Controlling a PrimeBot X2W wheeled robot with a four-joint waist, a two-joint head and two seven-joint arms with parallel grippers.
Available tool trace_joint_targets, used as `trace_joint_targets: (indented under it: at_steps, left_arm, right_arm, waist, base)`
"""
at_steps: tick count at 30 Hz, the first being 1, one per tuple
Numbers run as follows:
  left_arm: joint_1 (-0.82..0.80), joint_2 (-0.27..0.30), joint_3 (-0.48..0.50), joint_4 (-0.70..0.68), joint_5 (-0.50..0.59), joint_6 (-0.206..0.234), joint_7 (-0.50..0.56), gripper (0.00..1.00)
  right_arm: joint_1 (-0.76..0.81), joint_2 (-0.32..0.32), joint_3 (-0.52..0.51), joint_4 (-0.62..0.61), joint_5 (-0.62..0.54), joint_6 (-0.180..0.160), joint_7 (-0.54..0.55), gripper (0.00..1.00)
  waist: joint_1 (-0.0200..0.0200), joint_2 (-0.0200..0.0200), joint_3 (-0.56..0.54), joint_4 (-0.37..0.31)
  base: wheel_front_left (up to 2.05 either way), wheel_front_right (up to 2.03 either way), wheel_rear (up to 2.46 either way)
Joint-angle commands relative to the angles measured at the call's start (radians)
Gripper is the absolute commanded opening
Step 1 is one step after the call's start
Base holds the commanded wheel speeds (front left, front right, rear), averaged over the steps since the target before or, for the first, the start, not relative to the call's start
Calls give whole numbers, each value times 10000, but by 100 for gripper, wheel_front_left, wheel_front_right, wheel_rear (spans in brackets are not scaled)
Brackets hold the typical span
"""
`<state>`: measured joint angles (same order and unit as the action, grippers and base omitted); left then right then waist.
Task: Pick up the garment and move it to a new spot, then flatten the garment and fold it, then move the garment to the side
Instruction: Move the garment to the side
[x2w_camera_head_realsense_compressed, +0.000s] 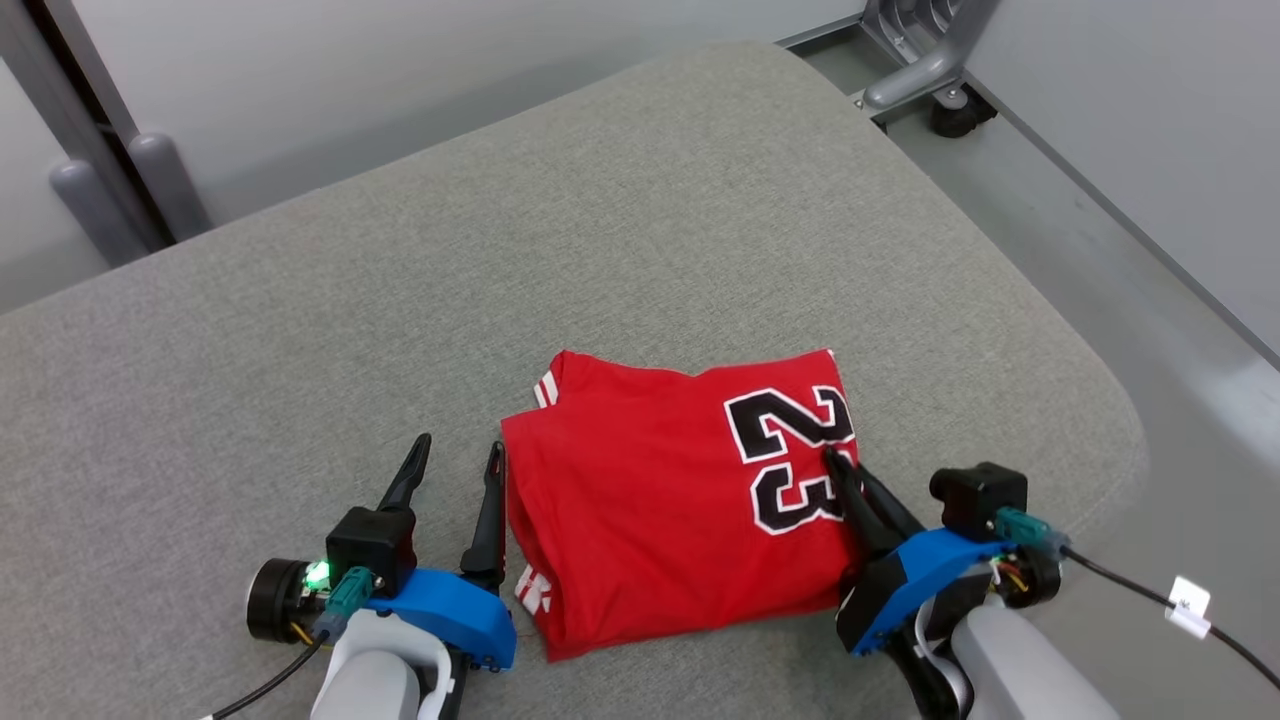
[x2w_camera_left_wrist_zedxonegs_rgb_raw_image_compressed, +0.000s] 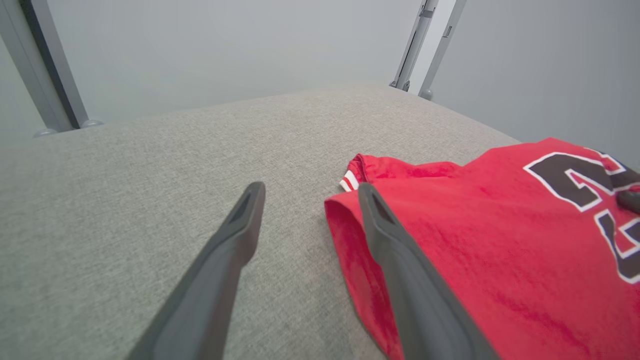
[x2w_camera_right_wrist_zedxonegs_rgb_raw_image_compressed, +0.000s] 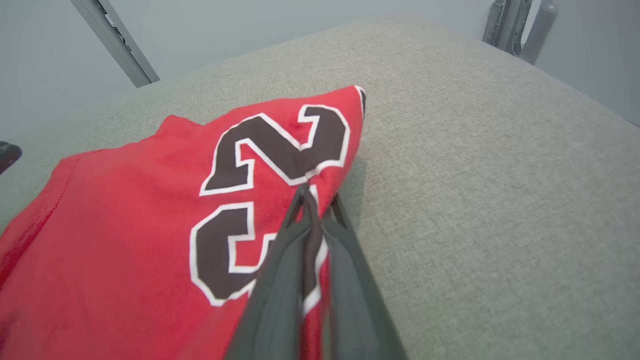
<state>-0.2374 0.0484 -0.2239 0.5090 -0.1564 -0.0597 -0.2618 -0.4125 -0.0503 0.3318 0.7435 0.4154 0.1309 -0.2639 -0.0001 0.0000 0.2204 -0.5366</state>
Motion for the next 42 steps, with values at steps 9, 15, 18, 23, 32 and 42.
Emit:
trace_joint_targets:
  at_steps: [9, 15, 18, 23, 32, 42]
  left_arm:
    - [-484, 58, -88, 61, 496, -246, -43, 100]
    - [-610, 54, -39, 59, 690, -348, -43, 100]
    - [-626, 51, -3, 32, 688, -378, -43, 100]
    - [-541, 48, 83, 7, 767, -404, -33, 100]
    - [-421, 53, 335, -13, 781, -392, -33, 100]
    - [-188, 29, 535, -286, 452, -79, -35, 100]
  right_arm:
    - [-2157, -492, -1950, 893, -2579, -3, -4, 0]
    - [-3334, -1615, -4275, 1824, -4354, -6, -5, 0]
    - [-3597, -2259, -5562, 2277, -5430, -3, -5, 0]
    - [-3598, -2833, -7551, 2393, -7169, -5, -5, 0]
    - [-3729, -2239, -9905, 1141, -9288, -5, -4, 100]
    - [-2962, -649, -8086, -462, -7141, -3, -4, 100]
  waist:
    - [1, 0, 752, 1349]
    - [1, 0, 1127, 2459]
    - [1, 0, 1234, 2934]
    - [1, 0, 1264, 3393]
    - [1, 0, 1123, 3579]
    - [1, 0, 391, 3999]
  base:
    - [0, 0, 0]
    - [0, 0, 0]
    - [0, 0, 0]
    - [0, 0, 0]
    - [0, 0, 0]
    - [0, 0, 0]
